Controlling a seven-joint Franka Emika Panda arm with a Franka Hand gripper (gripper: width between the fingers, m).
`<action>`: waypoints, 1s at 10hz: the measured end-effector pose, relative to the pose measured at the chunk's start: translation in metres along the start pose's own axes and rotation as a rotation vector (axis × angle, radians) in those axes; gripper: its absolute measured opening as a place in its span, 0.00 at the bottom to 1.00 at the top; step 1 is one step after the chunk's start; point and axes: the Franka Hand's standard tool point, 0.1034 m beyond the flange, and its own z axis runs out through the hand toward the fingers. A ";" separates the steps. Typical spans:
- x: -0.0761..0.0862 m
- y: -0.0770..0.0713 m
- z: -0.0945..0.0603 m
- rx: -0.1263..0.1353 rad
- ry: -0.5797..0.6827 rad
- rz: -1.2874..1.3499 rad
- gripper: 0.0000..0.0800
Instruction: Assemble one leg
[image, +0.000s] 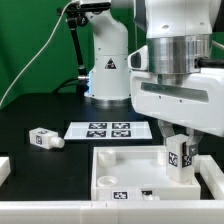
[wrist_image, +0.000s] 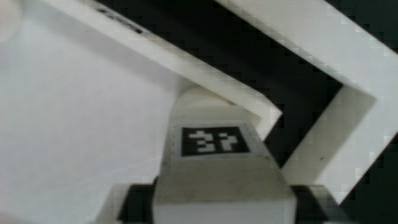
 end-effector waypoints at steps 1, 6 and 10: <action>0.000 0.000 0.000 0.000 0.000 0.029 0.36; -0.004 -0.003 -0.003 0.003 0.003 -0.207 0.77; -0.004 -0.003 -0.004 -0.001 0.008 -0.648 0.81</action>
Offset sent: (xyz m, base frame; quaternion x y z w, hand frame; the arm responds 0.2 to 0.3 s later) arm -0.0039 -0.0014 0.0066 -0.0223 -0.0035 -0.0795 0.9966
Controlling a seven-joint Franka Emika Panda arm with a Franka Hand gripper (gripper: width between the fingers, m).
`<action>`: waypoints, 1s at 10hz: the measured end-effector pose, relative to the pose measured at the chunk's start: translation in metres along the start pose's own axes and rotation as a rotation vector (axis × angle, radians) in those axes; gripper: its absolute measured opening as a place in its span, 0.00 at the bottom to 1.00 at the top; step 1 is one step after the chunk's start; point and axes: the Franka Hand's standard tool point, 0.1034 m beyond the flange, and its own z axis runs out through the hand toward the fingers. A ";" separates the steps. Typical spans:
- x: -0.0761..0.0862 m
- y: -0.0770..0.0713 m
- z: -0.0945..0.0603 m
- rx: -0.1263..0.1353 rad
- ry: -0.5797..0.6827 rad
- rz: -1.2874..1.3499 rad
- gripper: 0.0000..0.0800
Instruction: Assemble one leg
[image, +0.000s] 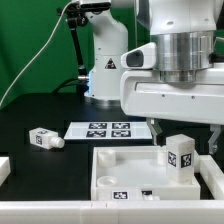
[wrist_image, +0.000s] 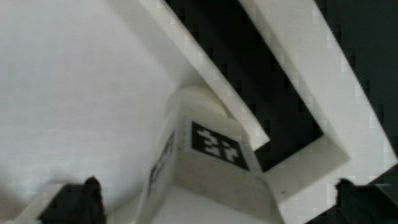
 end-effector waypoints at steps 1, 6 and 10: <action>0.001 0.000 0.000 -0.003 0.002 -0.119 0.81; 0.002 0.002 -0.001 -0.030 0.007 -0.551 0.81; 0.004 0.006 0.000 -0.031 0.004 -0.655 0.56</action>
Offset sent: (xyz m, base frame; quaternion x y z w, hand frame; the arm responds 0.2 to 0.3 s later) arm -0.0014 0.0069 0.0021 -0.0036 -0.0005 -0.1649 0.9863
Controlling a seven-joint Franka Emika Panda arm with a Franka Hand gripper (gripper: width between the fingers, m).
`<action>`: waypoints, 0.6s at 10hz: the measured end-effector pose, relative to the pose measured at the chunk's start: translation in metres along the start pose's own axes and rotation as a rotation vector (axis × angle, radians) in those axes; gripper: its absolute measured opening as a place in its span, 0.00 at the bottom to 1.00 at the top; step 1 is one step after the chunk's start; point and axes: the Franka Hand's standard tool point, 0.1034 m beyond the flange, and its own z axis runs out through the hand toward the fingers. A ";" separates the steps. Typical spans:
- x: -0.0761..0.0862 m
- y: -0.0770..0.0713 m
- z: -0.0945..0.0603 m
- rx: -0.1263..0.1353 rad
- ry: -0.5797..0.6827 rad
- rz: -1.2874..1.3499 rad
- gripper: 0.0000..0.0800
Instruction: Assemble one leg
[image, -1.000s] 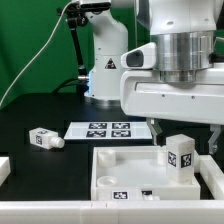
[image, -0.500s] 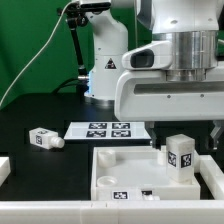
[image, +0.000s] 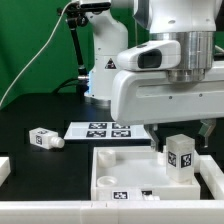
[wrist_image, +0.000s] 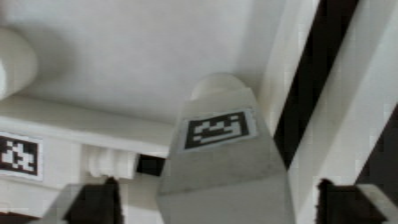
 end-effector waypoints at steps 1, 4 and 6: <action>0.000 0.000 0.000 0.001 0.000 0.016 0.35; 0.000 0.000 0.000 0.001 0.001 0.076 0.36; 0.000 -0.001 0.000 0.002 0.000 0.236 0.36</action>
Offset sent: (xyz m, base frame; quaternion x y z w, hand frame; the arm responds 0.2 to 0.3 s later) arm 0.0000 0.0000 0.0000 0.0000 0.0000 0.0650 0.9979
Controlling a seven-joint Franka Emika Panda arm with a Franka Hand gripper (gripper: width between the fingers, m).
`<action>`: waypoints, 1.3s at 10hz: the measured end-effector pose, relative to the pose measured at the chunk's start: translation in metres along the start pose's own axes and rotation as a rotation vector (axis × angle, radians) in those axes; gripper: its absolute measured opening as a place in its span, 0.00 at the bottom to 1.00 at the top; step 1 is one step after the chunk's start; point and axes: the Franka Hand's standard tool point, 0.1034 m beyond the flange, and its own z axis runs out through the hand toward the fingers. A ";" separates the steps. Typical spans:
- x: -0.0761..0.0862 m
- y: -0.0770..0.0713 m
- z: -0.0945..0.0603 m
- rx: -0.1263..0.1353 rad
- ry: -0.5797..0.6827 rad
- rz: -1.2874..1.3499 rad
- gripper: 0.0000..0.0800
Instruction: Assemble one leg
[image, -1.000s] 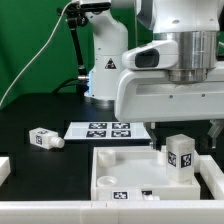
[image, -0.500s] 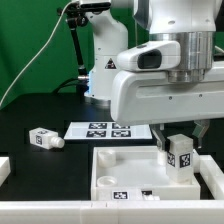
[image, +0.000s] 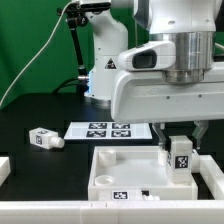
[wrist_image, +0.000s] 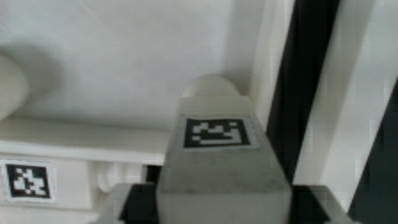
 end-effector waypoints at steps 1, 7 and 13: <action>-0.002 -0.004 0.000 0.001 0.001 0.177 0.36; -0.004 -0.003 0.002 0.026 0.000 1.023 0.36; -0.005 -0.002 0.002 0.024 -0.017 1.070 0.57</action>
Offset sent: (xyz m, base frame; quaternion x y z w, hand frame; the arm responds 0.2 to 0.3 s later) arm -0.0010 0.0202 -0.0050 0.0115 0.0088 0.3148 0.9490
